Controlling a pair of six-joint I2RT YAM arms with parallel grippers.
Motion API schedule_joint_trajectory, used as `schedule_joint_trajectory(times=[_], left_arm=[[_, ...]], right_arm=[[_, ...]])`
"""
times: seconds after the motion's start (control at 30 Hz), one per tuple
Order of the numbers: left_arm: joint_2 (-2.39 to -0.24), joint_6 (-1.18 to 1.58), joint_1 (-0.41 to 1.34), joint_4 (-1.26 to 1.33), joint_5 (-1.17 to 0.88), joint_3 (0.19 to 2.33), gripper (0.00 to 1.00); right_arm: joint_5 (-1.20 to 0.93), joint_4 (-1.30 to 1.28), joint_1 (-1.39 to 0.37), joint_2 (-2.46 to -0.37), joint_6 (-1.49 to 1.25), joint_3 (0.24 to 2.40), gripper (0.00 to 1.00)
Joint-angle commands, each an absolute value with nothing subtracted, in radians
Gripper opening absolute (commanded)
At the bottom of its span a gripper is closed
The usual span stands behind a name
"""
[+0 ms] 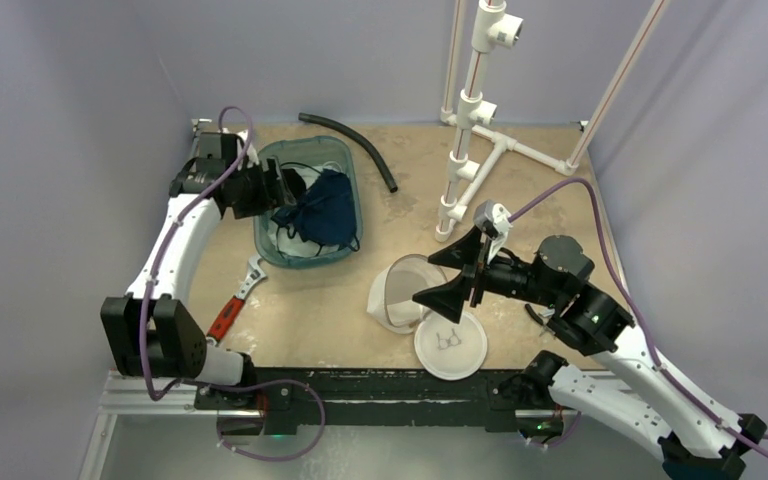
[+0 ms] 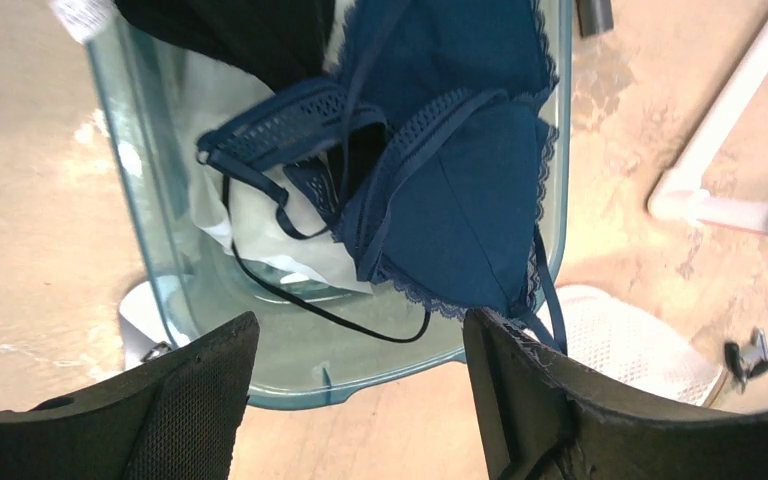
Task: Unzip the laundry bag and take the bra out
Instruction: Place the bra in the bin.
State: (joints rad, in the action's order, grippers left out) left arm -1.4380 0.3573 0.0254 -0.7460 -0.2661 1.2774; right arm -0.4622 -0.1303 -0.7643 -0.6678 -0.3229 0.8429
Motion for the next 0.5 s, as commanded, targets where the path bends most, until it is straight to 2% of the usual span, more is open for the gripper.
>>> schedule_joint_trajectory(times=[0.0,0.37,0.47], left_arm=[[-1.386,0.426,0.026,-0.682,-0.170,1.318,0.74],[-1.642,0.610,0.094,-0.426,-0.221,1.386,0.76],[-1.680,0.605,0.169,-0.373,-0.246,1.394,0.71]], right_arm=[[-0.450,-0.107,-0.761,-0.669,-0.311,0.874,0.98],[-0.361,-0.115,-0.761,-0.645,-0.348,0.826,0.98],[-0.326,-0.113,-0.761,-0.635,-0.366,0.803,0.98]])
